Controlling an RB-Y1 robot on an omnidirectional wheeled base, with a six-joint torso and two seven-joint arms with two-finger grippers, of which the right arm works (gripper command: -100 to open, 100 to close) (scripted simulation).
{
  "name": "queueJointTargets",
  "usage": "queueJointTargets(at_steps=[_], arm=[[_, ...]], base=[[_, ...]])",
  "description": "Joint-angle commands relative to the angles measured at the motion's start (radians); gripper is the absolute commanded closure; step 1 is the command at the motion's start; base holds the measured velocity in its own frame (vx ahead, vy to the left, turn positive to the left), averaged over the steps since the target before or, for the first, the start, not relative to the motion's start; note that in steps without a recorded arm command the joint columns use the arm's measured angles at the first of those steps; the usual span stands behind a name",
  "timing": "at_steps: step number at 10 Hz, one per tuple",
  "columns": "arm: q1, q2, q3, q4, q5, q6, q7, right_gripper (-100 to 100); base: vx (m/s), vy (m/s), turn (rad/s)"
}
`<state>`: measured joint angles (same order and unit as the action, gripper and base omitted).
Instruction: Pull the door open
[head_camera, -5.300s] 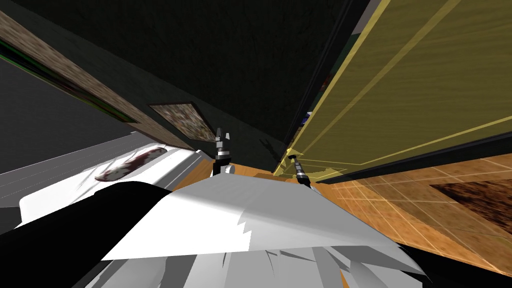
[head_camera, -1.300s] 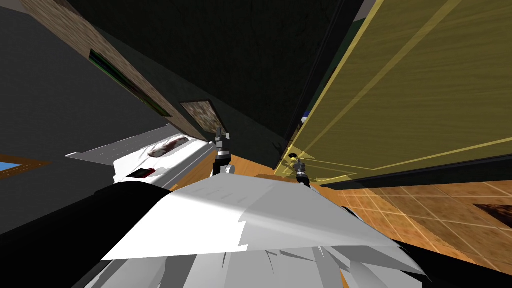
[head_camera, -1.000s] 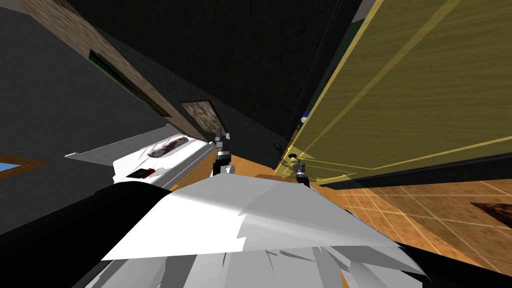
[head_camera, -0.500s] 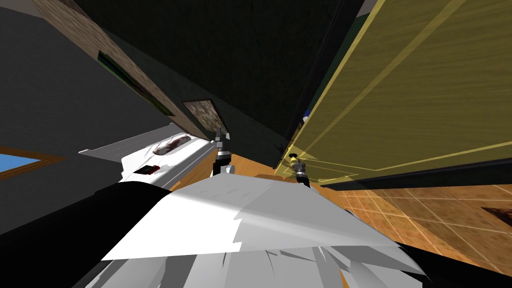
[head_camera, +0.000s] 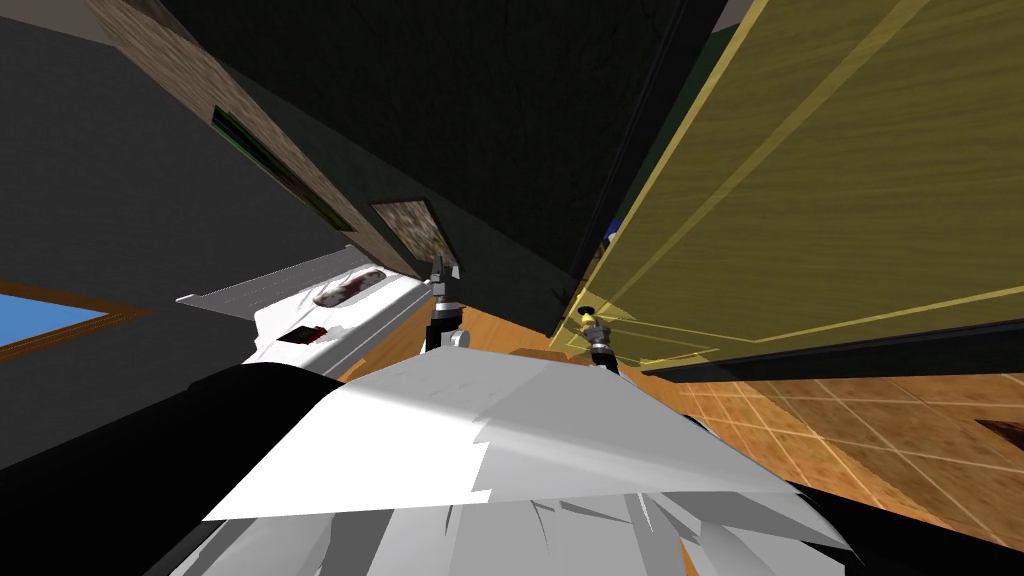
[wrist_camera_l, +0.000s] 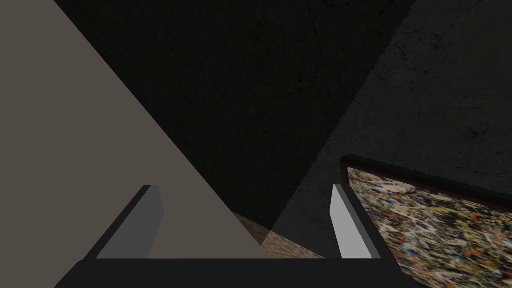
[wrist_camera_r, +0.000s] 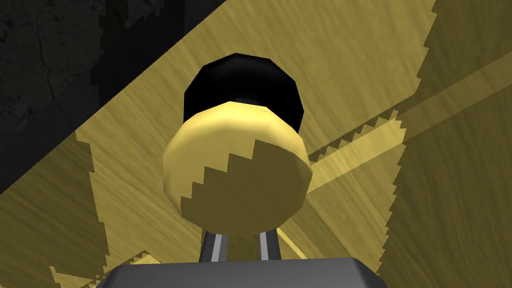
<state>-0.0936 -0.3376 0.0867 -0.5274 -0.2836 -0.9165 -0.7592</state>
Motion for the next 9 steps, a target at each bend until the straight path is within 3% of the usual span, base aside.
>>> queueJointTargets(at_steps=[1, 3, 7, 9], arm=[[-0.011, 0.014, 0.018, -0.025, -0.013, -0.008, -0.050, 100], [-0.011, 0.014, 0.018, -0.025, -0.013, -0.008, -0.062, 100], [-0.016, 0.014, 0.035, -0.025, -0.050, -0.001, -0.175, 100], [-0.016, 0.014, 0.035, -0.025, -0.050, -0.001, -0.182, 100]], base=[[-0.043, -0.019, 0.083], [-0.029, -0.009, 0.019], [-0.038, -0.021, 0.056], [-0.015, 0.003, 0.010]])
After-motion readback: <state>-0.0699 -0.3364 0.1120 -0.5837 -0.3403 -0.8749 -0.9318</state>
